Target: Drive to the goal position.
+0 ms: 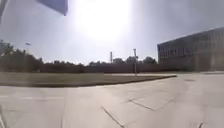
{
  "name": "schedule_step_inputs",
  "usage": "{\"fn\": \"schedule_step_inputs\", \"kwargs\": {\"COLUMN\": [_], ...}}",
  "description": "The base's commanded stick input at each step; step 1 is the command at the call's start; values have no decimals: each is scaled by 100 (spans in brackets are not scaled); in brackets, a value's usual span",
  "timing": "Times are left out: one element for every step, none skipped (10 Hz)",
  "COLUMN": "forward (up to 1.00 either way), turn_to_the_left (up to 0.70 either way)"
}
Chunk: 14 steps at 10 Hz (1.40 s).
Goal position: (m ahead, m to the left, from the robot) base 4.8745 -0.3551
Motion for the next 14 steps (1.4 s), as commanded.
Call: {"fn": "schedule_step_inputs", "kwargs": {"forward": [70, 70, 70, 70, 70, 70, 70, 70, 70, 70, 70, 70, 70, 70], "turn_to_the_left": [0, 0, 0, 0, 0, 0, 0, 0, 0, 0, 0, 0, 0, 0]}}
